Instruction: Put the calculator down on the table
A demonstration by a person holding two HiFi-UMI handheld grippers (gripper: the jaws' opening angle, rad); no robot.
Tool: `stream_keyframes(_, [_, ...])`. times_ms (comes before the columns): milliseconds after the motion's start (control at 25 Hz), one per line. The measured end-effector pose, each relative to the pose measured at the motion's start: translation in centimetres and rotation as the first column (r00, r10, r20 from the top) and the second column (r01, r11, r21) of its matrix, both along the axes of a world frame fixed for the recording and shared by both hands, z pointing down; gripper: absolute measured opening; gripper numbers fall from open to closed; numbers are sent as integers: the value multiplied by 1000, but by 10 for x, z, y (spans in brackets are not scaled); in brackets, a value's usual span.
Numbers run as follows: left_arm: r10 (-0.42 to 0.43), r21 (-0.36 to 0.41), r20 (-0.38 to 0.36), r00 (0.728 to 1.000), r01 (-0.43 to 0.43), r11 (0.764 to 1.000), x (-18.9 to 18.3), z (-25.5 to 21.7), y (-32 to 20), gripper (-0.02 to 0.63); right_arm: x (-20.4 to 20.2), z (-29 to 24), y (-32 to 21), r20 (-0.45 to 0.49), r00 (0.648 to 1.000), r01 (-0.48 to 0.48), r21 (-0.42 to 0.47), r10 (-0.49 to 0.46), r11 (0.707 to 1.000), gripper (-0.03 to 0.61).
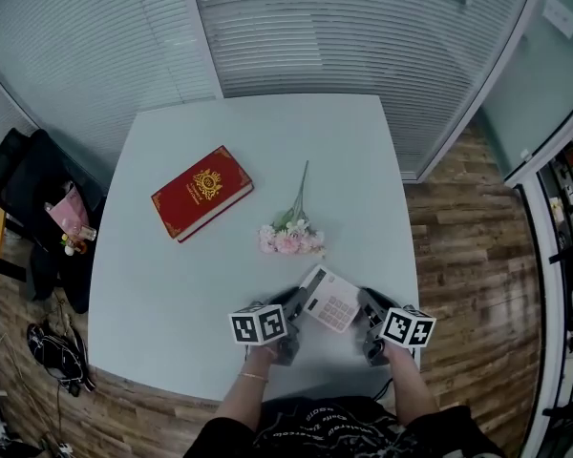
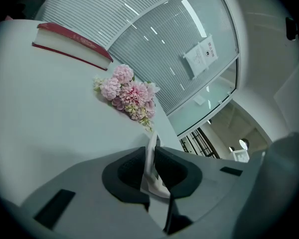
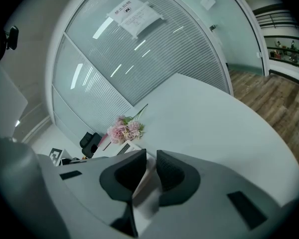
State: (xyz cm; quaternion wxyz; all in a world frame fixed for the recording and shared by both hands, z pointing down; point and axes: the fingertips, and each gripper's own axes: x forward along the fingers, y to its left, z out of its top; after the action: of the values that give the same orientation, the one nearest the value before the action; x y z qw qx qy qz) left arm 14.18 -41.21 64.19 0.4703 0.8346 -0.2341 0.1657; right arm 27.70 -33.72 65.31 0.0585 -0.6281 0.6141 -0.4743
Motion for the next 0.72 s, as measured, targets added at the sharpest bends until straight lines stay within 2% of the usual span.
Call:
stream_keyframes(280, [36, 26, 15, 999, -36, 999, 11, 2, -5, 71, 4, 7, 3, -13, 1000, 21, -41, -21, 999, 74])
stream_keyframes(400, [47, 37, 25, 999, -48, 998, 12, 3, -6, 71, 2, 11, 4, -53, 997, 51, -76, -55, 996, 75])
stream_keyframes(600, [80, 120, 76, 994, -88, 989, 16, 0, -4, 87, -2, 18, 10, -149, 982, 92, -161, -116, 983, 77])
stream_keyframes(720, [85, 135, 88, 993, -96, 986, 17, -2, -3, 89, -2, 19, 12, -180, 976, 90, -184, -124, 979, 78])
